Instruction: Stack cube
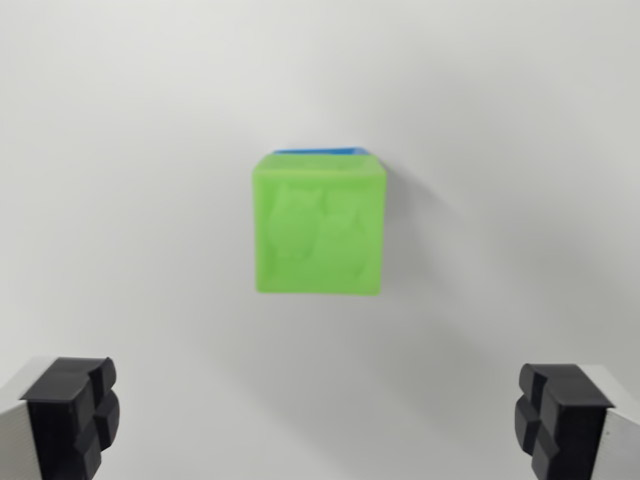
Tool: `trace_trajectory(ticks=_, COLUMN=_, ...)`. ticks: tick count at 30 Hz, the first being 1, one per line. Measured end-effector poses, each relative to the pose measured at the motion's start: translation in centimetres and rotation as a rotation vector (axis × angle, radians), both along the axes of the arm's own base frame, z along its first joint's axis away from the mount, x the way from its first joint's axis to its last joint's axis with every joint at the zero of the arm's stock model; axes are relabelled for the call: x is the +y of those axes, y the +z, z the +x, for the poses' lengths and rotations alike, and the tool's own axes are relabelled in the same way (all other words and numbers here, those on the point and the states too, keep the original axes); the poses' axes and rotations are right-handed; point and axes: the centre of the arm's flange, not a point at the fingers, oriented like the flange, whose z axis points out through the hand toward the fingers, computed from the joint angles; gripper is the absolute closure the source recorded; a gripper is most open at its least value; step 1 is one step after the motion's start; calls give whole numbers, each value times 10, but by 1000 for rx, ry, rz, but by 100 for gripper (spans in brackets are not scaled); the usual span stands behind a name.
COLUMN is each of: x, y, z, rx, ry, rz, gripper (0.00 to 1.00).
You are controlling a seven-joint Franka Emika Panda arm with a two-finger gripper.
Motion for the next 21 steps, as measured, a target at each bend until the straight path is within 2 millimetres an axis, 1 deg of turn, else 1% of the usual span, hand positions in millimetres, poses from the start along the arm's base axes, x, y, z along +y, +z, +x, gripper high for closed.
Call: trace_trajectory(ticks=21, x=0, y=87, z=1, rx=-1, ry=1, rz=1, gripper=0)
